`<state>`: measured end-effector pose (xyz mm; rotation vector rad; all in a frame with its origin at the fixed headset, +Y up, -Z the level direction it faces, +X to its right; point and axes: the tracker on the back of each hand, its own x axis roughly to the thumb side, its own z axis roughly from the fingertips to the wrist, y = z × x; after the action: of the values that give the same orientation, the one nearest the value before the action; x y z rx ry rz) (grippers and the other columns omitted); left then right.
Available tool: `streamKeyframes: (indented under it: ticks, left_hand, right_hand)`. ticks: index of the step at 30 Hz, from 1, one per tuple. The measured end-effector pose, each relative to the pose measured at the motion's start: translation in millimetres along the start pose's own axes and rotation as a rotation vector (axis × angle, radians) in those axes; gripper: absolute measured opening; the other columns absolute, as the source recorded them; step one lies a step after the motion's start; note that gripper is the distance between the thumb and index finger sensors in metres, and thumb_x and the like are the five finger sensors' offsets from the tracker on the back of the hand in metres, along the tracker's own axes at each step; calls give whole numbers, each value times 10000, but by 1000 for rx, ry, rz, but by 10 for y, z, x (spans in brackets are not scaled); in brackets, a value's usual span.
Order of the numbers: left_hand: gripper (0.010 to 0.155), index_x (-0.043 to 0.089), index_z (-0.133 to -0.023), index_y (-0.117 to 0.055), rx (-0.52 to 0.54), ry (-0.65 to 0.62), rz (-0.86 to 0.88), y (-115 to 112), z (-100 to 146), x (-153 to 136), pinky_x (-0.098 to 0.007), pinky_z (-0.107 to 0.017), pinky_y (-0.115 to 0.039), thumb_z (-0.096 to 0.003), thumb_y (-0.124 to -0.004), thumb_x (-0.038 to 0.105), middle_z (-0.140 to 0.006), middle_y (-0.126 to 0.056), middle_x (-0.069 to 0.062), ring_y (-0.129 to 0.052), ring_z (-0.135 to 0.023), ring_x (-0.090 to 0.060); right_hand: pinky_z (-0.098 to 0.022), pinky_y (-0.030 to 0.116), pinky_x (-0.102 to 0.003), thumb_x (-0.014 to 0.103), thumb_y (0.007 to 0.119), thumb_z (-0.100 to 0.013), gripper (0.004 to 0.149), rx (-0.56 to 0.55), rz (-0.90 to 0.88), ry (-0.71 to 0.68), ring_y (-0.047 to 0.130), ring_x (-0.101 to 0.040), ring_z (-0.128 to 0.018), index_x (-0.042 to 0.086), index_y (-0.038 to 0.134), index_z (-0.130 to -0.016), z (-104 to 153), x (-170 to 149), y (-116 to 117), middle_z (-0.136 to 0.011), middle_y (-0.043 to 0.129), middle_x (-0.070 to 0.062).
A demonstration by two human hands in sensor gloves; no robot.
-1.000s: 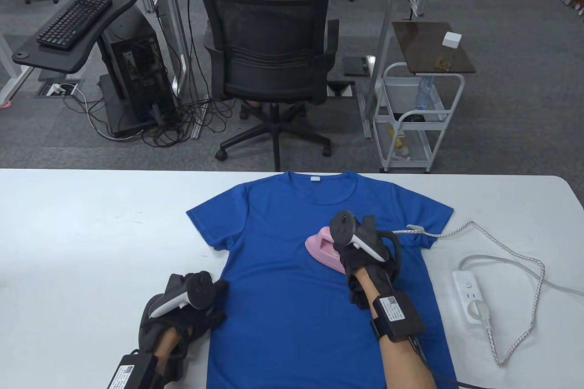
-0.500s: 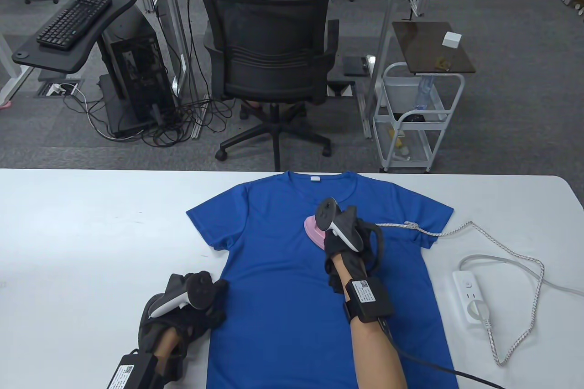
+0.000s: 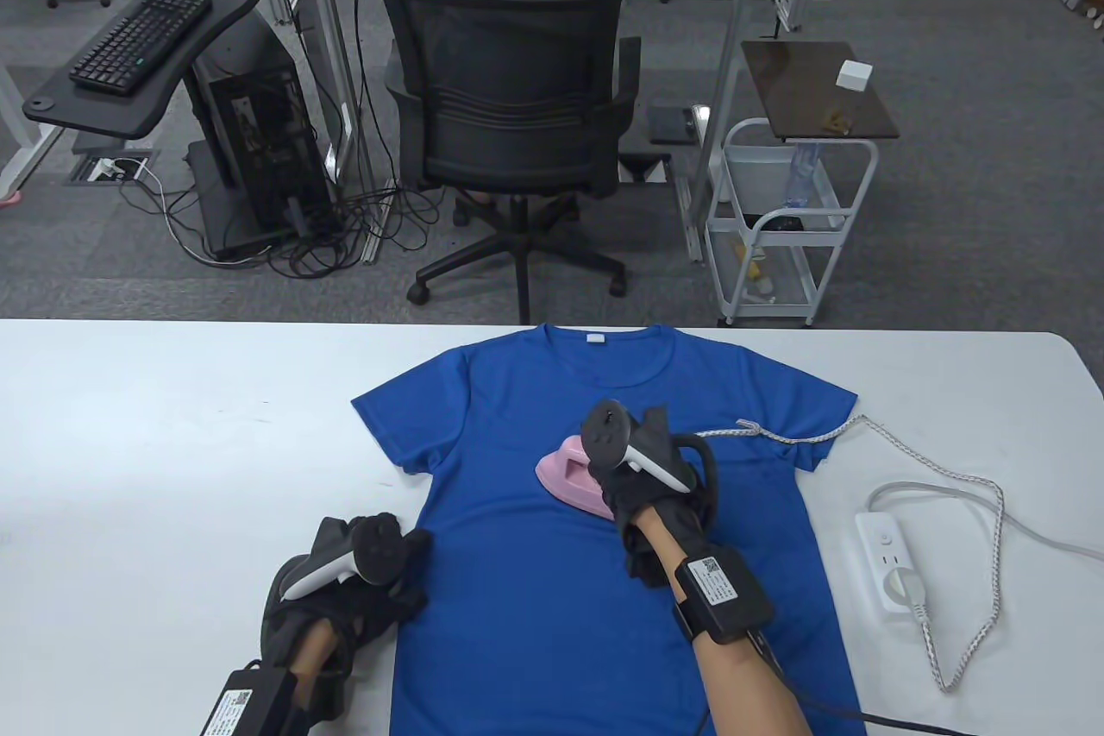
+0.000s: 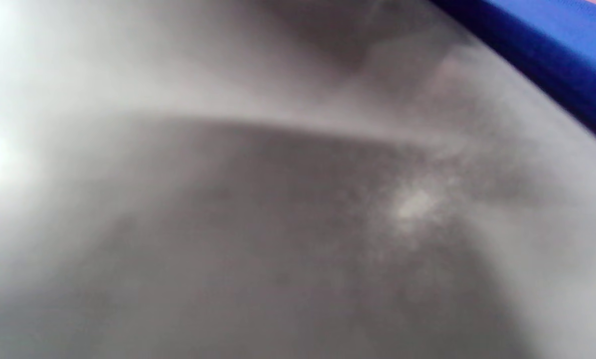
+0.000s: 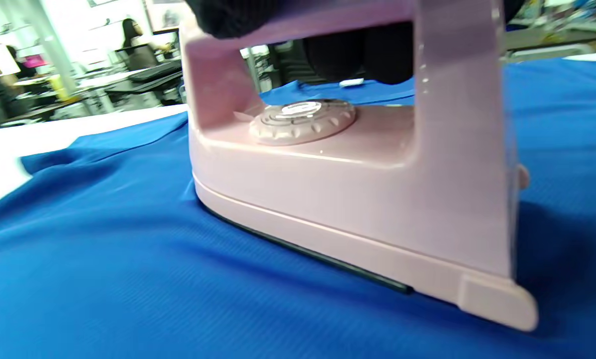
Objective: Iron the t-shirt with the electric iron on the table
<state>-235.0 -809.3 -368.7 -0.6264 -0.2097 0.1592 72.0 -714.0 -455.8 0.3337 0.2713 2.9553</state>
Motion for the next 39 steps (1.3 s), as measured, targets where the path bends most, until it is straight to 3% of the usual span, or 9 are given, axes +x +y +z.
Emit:
streamKeyframes:
  ticks: [3, 10, 26, 33, 35, 39]
  left_hand:
    - [746, 427, -1068, -127, -2, -5, 3, -1, -1, -6, -561, -721, -148, -478, -563, 564, -1123, 15, -39, 7, -1026, -370]
    - [744, 429, -1066, -137, 2, -17, 13, -7, -1, -18, -559, -716, -141, -479, -572, 567, -1125, 16, -41, 13, -1025, -371]
    - [745, 431, -1065, -142, 2, -24, 17, -7, 2, -33, -557, -713, -139, -478, -578, 571, -1124, 17, -40, 15, -1023, -371]
    - [745, 431, -1064, -139, -2, -22, 15, -5, 3, -34, -557, -714, -139, -478, -577, 572, -1123, 18, -38, 16, -1023, -368]
    - [746, 431, -1064, -140, -3, -21, 15, -5, 3, -33, -558, -713, -140, -477, -577, 572, -1123, 18, -39, 16, -1023, -370]
    - [745, 430, -1065, -139, -1, -21, 17, -7, 2, -33, -558, -713, -138, -478, -577, 571, -1123, 18, -39, 17, -1023, -369]
  right_hand:
    - [-640, 651, -612, 289, 698, -443, 619, 10, 15, -54, 833, -430, -837, 253, 610, -1054, 52, 98, 23, -1005, 760, -153]
    - [-631, 663, -597, 301, 696, -431, 626, -28, 24, -17, 847, -419, -820, 270, 616, -1050, 48, 134, 36, -993, 775, -146]
    - [-592, 692, -578, 319, 673, -449, 640, -154, 8, 259, 867, -417, -763, 221, 588, -1076, -522, 407, 61, -971, 782, -171]
    - [-608, 667, -596, 300, 674, -476, 652, -105, -8, 221, 828, -441, -797, 177, 523, -1098, -512, 412, 58, -1004, 726, -202]
    - [-624, 640, -616, 283, 696, -479, 703, -53, -19, 175, 783, -466, -832, 139, 424, -1112, -486, 422, 58, -1037, 660, -224]
    - [-616, 669, -602, 220, 749, -471, 706, -51, -11, 99, 804, -460, -828, 119, 447, -1101, -405, 469, 59, -1038, 658, -232]
